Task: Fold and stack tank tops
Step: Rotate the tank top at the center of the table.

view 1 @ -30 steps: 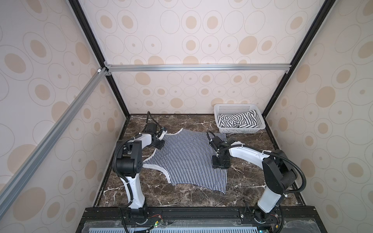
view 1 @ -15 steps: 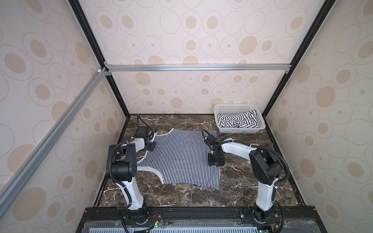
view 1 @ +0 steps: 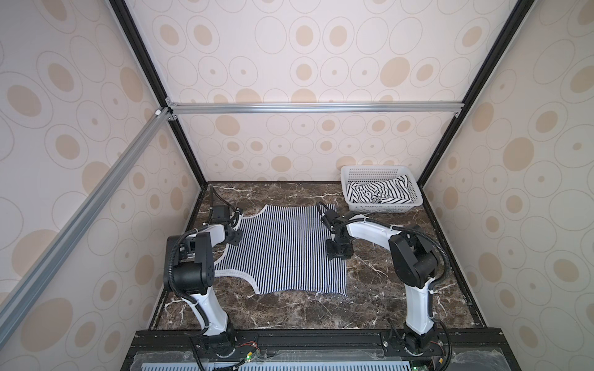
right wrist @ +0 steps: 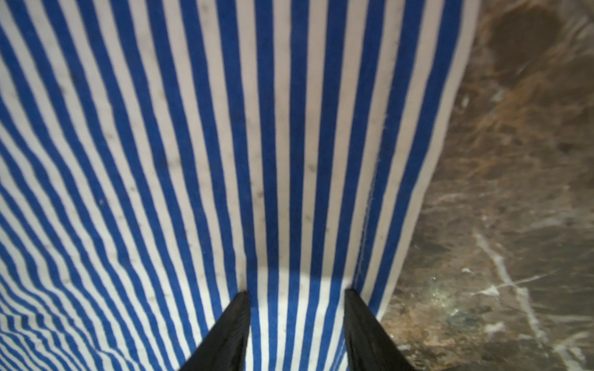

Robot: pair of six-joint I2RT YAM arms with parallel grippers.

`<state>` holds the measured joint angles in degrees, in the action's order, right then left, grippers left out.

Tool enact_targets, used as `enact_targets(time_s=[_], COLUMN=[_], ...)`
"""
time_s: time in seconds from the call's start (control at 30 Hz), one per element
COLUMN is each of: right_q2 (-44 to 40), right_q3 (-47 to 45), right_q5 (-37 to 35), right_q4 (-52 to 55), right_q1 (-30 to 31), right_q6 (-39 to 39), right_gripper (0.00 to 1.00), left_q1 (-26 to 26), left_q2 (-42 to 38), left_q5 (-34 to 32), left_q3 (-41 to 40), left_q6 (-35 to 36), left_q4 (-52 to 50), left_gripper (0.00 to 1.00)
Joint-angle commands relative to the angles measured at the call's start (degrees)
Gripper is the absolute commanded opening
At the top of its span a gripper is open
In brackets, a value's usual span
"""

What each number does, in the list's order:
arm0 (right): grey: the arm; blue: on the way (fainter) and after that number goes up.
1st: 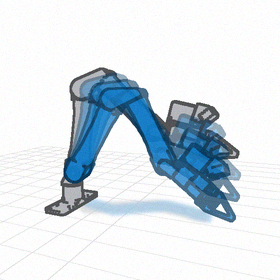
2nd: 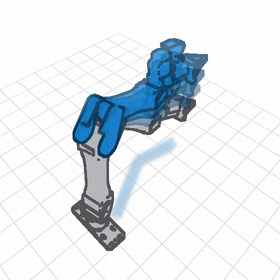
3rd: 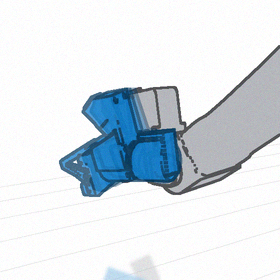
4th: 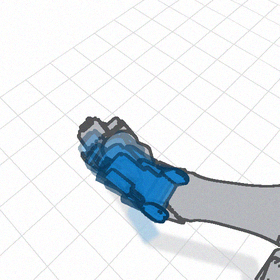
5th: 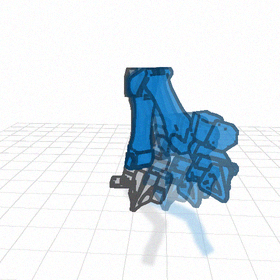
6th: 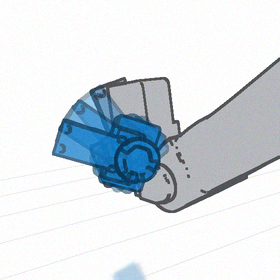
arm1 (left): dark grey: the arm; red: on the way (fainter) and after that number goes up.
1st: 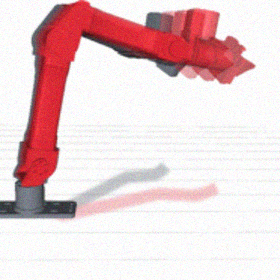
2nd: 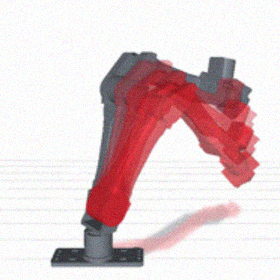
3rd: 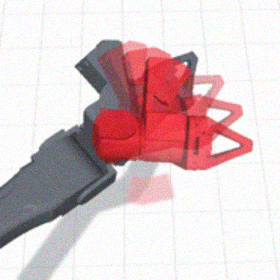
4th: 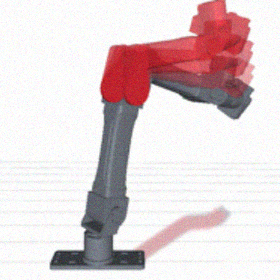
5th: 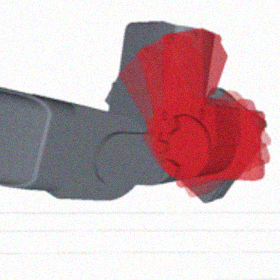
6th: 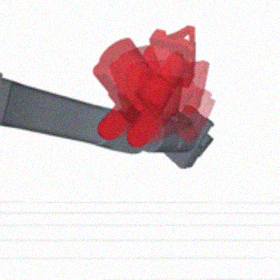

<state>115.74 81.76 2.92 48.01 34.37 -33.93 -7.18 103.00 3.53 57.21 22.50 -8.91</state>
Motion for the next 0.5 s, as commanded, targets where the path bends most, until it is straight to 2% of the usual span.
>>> enact_targets(time_s=[0.0,0.3,0.47], right_q2=[1.1,-2.2,-10.0], right_q3=[-4.2,-5.3,-8.6], right_q5=[-2.4,-1.8,0.1], right_q4=[0.3,0.7,-1.1], right_q1=[-1.6,-2.0,-0.3], right_q6=[0.9,0.9,-1.4], right_gripper=[0.5,0.5,0.53], left_q1=[-0.4,-0.4,-0.4], left_q2=[-1.3,-5.6,-8.7], left_q5=[0.0,0.9,5.2], left_q3=[-2.6,-5.0,-2.1], left_q6=[1.8,2.0,0.4], left_q4=[-6.4,-7.1,-9.1], left_gripper=[0.44,0.44,0.45])
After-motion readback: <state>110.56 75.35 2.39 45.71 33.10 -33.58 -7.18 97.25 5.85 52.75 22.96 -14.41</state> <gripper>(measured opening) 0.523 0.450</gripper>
